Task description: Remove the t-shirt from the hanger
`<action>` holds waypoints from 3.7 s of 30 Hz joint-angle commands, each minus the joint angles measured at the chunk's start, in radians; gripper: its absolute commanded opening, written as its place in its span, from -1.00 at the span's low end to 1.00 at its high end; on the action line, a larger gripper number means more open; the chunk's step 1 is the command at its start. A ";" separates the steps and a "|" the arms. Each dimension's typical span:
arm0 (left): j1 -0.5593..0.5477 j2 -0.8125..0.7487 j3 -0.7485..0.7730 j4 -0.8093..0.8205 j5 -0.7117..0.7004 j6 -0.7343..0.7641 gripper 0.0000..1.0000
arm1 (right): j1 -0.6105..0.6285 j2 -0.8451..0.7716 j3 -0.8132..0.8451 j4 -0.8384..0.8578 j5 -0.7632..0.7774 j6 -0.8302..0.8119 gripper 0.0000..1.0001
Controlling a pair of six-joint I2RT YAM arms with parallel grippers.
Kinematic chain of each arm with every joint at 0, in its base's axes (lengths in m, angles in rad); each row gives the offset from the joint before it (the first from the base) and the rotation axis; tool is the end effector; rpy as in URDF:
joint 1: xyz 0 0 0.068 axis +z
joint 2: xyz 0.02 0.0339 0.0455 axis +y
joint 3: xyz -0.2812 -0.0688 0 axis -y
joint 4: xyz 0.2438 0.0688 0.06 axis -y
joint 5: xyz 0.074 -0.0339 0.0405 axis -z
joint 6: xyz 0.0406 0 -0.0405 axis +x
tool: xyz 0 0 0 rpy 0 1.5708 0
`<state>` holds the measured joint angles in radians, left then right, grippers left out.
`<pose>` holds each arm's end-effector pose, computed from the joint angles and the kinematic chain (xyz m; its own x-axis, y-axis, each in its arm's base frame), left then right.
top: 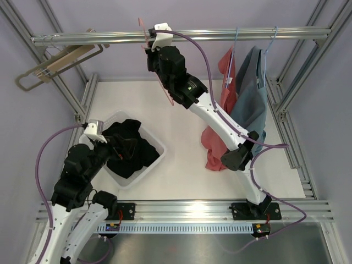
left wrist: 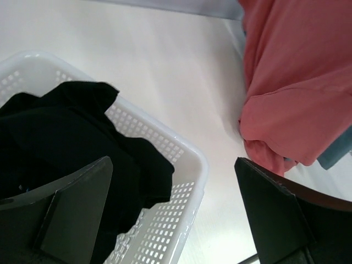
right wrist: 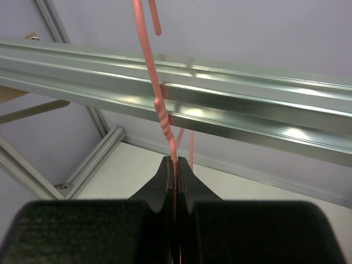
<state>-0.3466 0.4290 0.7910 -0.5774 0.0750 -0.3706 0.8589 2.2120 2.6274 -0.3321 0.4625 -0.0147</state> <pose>0.0769 -0.0310 0.3485 -0.3350 -0.2630 -0.9048 0.3071 0.8773 -0.3687 0.3384 0.3645 0.5013 0.0600 0.0494 -0.9970 -0.3863 0.9221 0.0225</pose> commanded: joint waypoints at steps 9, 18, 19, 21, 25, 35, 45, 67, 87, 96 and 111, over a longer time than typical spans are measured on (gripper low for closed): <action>0.001 -0.055 -0.075 0.168 0.132 0.006 0.98 | -0.004 0.031 -0.081 0.087 0.105 0.082 -1.00; 0.001 -0.070 -0.087 0.166 0.121 0.001 0.98 | -0.001 -0.011 -0.199 0.131 0.145 0.134 -0.96; 0.001 -0.070 -0.088 0.166 0.123 -0.002 0.98 | -0.001 -0.024 -0.219 0.137 0.139 0.143 -0.85; 0.001 -0.072 -0.088 0.166 0.120 -0.001 0.98 | -0.001 -0.067 -0.259 0.134 0.102 0.148 -0.42; 0.001 -0.075 -0.082 0.168 0.112 0.002 0.98 | -0.001 -0.171 -0.325 0.053 0.009 0.180 0.05; 0.001 -0.042 -0.062 0.169 0.157 -0.007 0.98 | -0.061 -0.632 -0.713 -0.103 -0.122 0.173 0.14; 0.000 0.065 0.030 0.200 0.281 -0.110 0.98 | -0.323 -0.761 -0.753 -0.301 -0.028 0.196 0.06; -0.532 0.237 0.060 0.211 -0.067 -0.106 0.98 | -0.455 -0.676 -0.748 -0.268 -0.105 0.213 -0.79; -0.792 0.416 0.151 0.286 -0.227 -0.094 0.98 | -0.452 -0.963 -1.125 0.054 -0.326 0.337 -1.00; -0.908 0.571 0.221 0.352 -0.250 -0.083 0.98 | -0.219 -1.068 -1.333 0.218 -0.164 0.400 -1.00; -0.937 0.789 0.346 0.450 -0.284 -0.063 0.74 | -0.003 -1.078 -1.330 0.321 -0.074 0.389 -1.00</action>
<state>-1.2774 1.2079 1.0855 -0.2161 -0.1696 -0.4446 0.8318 1.1606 1.2675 -0.1226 0.3573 0.3710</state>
